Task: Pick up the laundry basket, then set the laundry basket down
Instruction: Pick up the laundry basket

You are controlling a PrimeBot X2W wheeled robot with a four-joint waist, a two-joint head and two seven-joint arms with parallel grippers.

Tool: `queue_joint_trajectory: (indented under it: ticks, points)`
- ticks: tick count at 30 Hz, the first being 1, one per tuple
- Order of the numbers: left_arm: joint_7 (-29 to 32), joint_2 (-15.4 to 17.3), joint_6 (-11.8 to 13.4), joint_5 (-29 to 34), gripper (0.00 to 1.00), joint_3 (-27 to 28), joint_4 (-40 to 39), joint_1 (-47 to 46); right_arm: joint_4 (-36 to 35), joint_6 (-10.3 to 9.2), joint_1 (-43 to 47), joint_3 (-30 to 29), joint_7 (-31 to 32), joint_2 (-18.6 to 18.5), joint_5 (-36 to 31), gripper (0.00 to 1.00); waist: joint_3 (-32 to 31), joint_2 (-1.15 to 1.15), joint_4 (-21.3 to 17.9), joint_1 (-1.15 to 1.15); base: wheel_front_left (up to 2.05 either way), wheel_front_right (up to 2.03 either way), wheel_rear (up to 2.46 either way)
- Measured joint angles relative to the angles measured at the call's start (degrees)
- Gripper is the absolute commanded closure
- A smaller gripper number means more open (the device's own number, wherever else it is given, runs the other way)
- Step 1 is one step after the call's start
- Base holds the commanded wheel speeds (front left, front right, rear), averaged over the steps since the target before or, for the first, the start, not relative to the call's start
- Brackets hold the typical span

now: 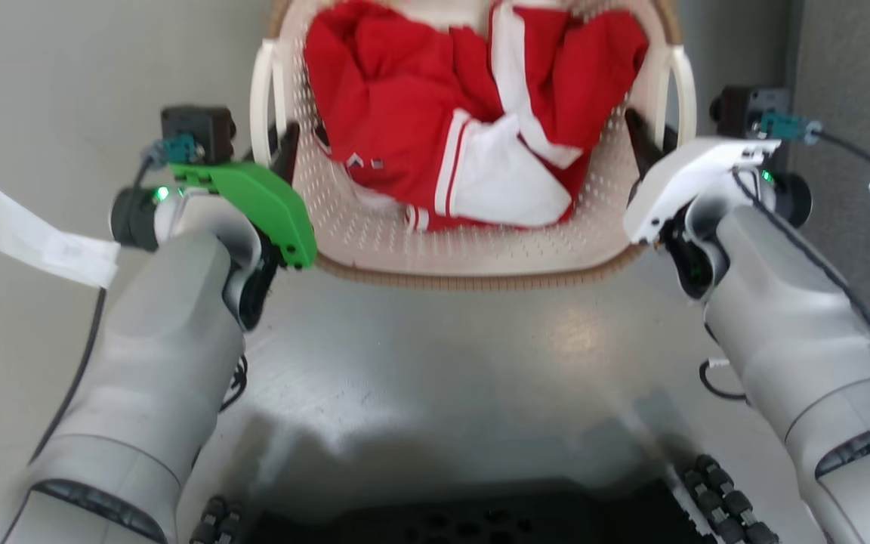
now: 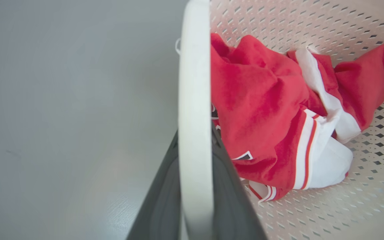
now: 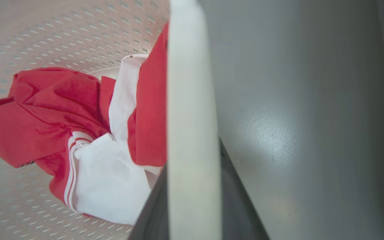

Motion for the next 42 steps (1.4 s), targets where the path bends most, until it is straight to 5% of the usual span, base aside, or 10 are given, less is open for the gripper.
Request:
queue_joint_trajectory:
  ticks: [42]
  points:
    - [12.25, -0.07, 0.00, -13.60, 1.00, -7.88, 3.74, 15.06, 2.60, -0.04, 14.01, 10.42, 13.97, 0.42, 11.93, 1.00, -30.82, 0.00, -1.33, 0.00, 0.00, 0.00, 0.00]
